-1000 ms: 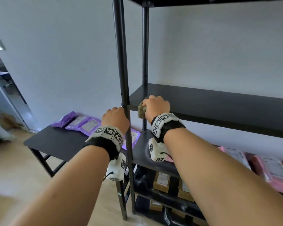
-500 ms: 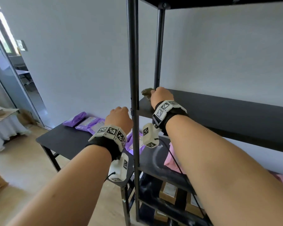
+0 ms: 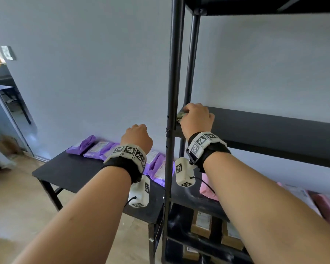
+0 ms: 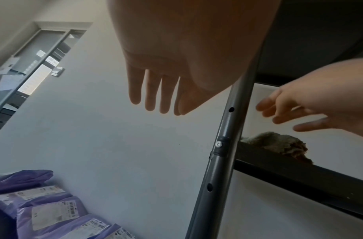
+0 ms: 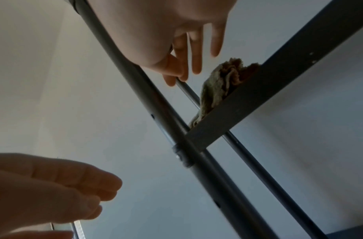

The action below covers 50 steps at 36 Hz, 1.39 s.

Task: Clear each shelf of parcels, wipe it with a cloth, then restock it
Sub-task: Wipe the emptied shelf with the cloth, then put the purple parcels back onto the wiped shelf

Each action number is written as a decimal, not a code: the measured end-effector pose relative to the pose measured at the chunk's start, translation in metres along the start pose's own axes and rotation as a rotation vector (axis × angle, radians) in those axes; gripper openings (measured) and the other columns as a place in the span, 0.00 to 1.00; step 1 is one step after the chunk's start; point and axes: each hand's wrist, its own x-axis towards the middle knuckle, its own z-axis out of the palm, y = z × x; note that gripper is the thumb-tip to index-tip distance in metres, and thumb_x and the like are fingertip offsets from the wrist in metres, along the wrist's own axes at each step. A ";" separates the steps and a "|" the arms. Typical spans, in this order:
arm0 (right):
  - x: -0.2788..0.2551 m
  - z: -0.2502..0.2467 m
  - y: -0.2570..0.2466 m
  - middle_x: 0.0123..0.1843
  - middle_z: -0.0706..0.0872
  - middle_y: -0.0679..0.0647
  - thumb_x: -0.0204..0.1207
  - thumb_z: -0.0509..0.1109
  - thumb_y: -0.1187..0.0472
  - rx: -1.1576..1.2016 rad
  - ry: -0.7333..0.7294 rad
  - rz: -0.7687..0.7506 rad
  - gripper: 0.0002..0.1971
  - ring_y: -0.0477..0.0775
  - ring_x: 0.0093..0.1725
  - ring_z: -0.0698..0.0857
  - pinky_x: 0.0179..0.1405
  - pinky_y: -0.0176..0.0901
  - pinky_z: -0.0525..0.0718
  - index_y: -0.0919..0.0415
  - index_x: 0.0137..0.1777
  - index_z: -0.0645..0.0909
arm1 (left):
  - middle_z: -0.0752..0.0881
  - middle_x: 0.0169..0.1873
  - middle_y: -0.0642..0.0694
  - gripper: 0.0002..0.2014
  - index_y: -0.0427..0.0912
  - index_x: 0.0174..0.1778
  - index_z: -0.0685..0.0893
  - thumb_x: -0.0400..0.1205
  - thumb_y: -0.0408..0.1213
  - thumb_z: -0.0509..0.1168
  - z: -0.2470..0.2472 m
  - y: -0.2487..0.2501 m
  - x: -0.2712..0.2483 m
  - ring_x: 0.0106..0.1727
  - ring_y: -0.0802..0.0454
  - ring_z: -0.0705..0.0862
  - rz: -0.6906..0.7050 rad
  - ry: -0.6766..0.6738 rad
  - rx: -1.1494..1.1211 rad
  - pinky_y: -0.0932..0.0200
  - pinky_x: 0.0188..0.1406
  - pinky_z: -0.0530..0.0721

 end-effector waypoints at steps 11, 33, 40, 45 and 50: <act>-0.064 0.061 -0.079 0.52 0.83 0.55 0.75 0.60 0.70 0.218 0.054 0.018 0.11 0.57 0.54 0.80 0.46 0.48 0.78 0.59 0.48 0.83 | 0.76 0.67 0.40 0.22 0.39 0.70 0.75 0.79 0.27 0.54 -0.007 -0.099 0.020 0.69 0.40 0.73 0.111 -0.087 0.025 0.48 0.67 0.75; -0.132 0.267 -0.048 0.67 0.79 0.59 0.77 0.59 0.69 0.037 -0.653 0.459 0.22 0.62 0.63 0.81 0.59 0.50 0.82 0.57 0.69 0.78 | 0.76 0.67 0.41 0.21 0.42 0.70 0.74 0.79 0.30 0.57 0.124 -0.199 0.078 0.68 0.41 0.75 0.073 -0.402 0.149 0.49 0.61 0.75; -0.118 0.306 -0.019 0.64 0.79 0.59 0.76 0.59 0.68 0.010 -0.667 0.553 0.21 0.62 0.61 0.81 0.59 0.54 0.83 0.55 0.67 0.79 | 0.77 0.66 0.41 0.20 0.41 0.69 0.75 0.80 0.29 0.56 0.179 -0.184 0.114 0.69 0.42 0.74 0.149 -0.481 0.143 0.49 0.63 0.75; -0.111 0.328 0.001 0.64 0.76 0.60 0.77 0.60 0.68 -0.048 -0.683 0.594 0.19 0.63 0.61 0.79 0.59 0.51 0.81 0.58 0.67 0.78 | 0.77 0.68 0.43 0.22 0.42 0.71 0.74 0.80 0.31 0.58 0.213 -0.181 0.129 0.69 0.43 0.73 0.249 -0.542 0.172 0.50 0.67 0.73; -0.102 0.355 0.018 0.63 0.76 0.61 0.78 0.62 0.65 -0.124 -0.689 0.691 0.17 0.63 0.60 0.80 0.54 0.51 0.81 0.58 0.66 0.78 | 0.77 0.68 0.43 0.22 0.42 0.72 0.74 0.80 0.30 0.57 0.243 -0.177 0.162 0.70 0.43 0.73 0.352 -0.563 0.178 0.49 0.69 0.72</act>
